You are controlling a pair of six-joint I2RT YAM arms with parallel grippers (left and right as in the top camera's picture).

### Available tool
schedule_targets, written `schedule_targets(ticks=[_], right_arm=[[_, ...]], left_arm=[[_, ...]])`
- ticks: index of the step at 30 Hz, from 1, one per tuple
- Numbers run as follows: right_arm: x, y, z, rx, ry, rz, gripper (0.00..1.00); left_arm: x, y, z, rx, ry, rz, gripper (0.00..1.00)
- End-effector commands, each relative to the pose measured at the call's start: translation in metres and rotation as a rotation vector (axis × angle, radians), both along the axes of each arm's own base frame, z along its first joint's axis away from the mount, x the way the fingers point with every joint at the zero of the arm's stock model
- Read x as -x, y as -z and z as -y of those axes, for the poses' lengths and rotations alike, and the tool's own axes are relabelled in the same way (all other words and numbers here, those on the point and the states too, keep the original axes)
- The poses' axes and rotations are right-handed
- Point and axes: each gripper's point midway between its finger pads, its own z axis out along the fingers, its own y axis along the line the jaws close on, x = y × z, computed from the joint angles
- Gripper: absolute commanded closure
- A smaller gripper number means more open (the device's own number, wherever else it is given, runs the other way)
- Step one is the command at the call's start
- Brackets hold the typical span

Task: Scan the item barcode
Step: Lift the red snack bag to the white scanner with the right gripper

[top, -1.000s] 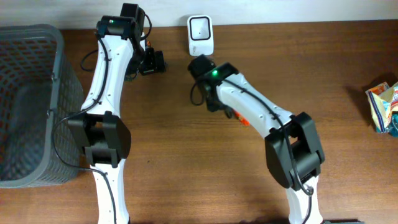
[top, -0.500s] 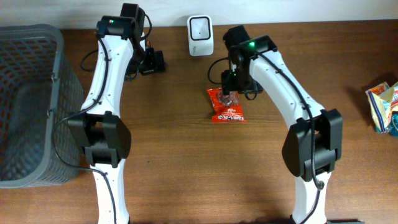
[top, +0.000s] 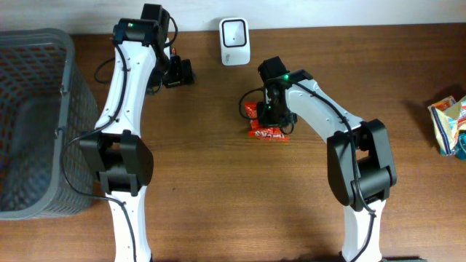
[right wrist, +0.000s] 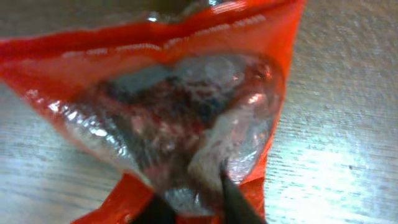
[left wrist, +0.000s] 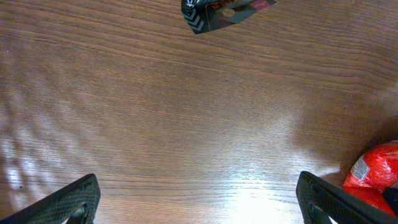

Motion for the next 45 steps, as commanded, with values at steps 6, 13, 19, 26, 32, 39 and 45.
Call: schedule_targets(ticks=[6,13,19,26,32,39,45], right_arm=[[-0.019,-0.023,-0.007,-0.018,0.006,0.058,0.96],[-0.090,-0.061,-0.035,-0.133,0.002,0.366,0.96],[-0.151,-0.119,-0.057,-0.253,0.005,0.688,0.96],[-0.198,-0.176,-0.046,-0.225,0.103,0.989,0.96],[-0.221,-0.148,-0.052,-0.233,0.111,1.058,0.96],[-0.225,-0.157,-0.047,-0.204,0.114,1.091,0.96],[-0.208,-0.210,-0.026,-0.140,0.167,1.107,0.91]], left_arm=[[0.000,-0.004,-0.001,-0.010,0.005,0.010,0.01],[0.000,-0.004,-0.001,-0.010,0.005,0.010,0.01],[0.000,-0.004,-0.001,-0.010,0.005,0.010,0.01],[0.000,-0.004,-0.001,-0.010,0.005,0.010,0.01],[0.000,-0.004,-0.001,-0.010,0.005,0.009,0.01],[0.000,-0.004,-0.001,-0.010,0.005,0.010,0.01],[0.000,-0.004,-0.001,-0.010,0.005,0.009,0.01]])
